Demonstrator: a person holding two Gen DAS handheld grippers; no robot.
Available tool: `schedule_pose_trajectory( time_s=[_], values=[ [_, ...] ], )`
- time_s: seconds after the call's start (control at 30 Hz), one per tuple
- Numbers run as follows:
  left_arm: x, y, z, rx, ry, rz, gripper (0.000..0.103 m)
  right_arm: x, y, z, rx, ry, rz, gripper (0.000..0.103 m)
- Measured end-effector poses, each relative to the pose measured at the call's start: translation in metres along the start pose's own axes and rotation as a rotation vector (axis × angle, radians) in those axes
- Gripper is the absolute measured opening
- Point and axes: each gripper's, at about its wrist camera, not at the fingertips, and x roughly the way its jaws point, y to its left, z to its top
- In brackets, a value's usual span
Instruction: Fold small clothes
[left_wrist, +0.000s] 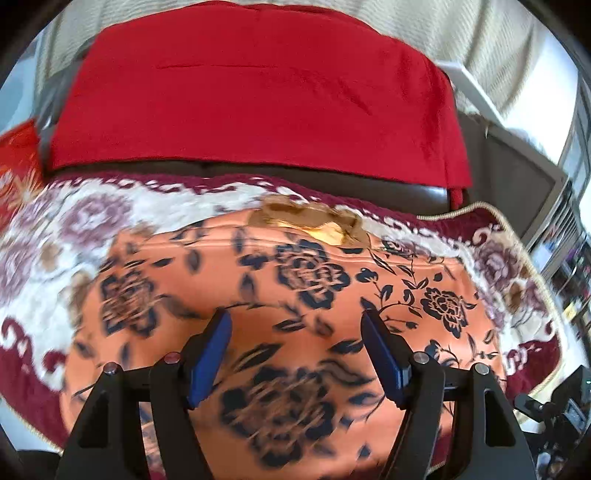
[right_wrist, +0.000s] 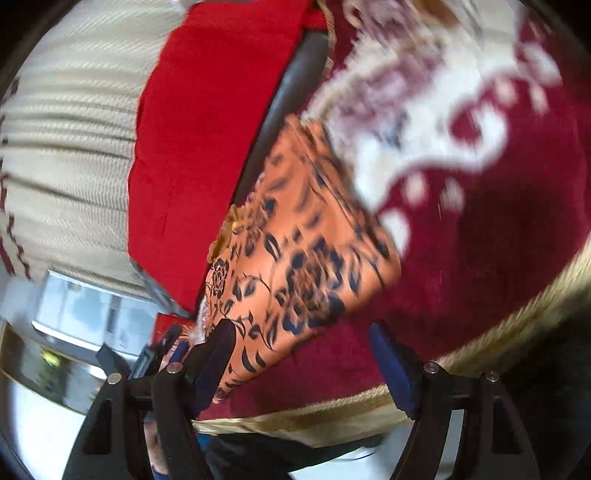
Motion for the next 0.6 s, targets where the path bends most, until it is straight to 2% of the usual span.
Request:
schedule_pose_trajectory(
  time_s=[0.1,0.17,0.2,0.23,0.27,0.3,0.33,0.4,0.47,0.53,0.57,0.6],
  values=[
    [0.028,-0.013,-0.002,0.027,0.050,0.015,0.073,0.011,-0.011,0.004,0.076,-0.042,0.053,0.078],
    [0.046,-0.018,-0.007,0.049,0.105,0.043,0.073,0.020,-0.016,0.012,0.111,-0.063,0.045,0.078],
    [0.050,-0.020,-0.010,0.070,0.104,0.066,0.073,0.024,-0.019,0.015,0.136,-0.076,0.057,0.073],
    [0.051,-0.023,-0.012,0.098,0.091,0.082,0.073,0.024,-0.021,0.018,0.134,-0.085,0.064,0.064],
    [0.051,-0.025,-0.012,0.109,0.093,0.086,0.073,0.026,-0.019,0.021,0.111,-0.097,0.044,0.021],
    [0.048,-0.025,-0.012,0.115,0.100,0.080,0.073,0.027,-0.016,0.024,0.089,-0.095,0.023,0.008],
    [0.046,-0.026,-0.010,0.112,0.099,0.073,0.073,0.026,-0.012,0.024,0.068,-0.105,0.003,0.009],
    [0.033,-0.020,-0.006,0.064,0.058,0.048,0.073,0.014,0.017,0.018,-0.081,-0.173,-0.086,0.008],
    [0.033,-0.018,-0.006,0.051,0.052,0.051,0.074,0.005,0.043,0.007,-0.211,-0.220,-0.166,0.008],
    [0.053,-0.021,-0.012,0.097,0.118,0.085,0.075,0.014,0.028,0.005,-0.193,-0.195,-0.222,0.009],
    [0.060,-0.026,-0.017,0.155,0.123,0.120,0.077,0.023,0.018,0.004,-0.162,-0.165,-0.242,0.014],
    [0.059,-0.030,-0.020,0.199,0.096,0.139,0.078,0.032,-0.002,0.007,-0.100,-0.112,-0.219,0.016]
  ],
)
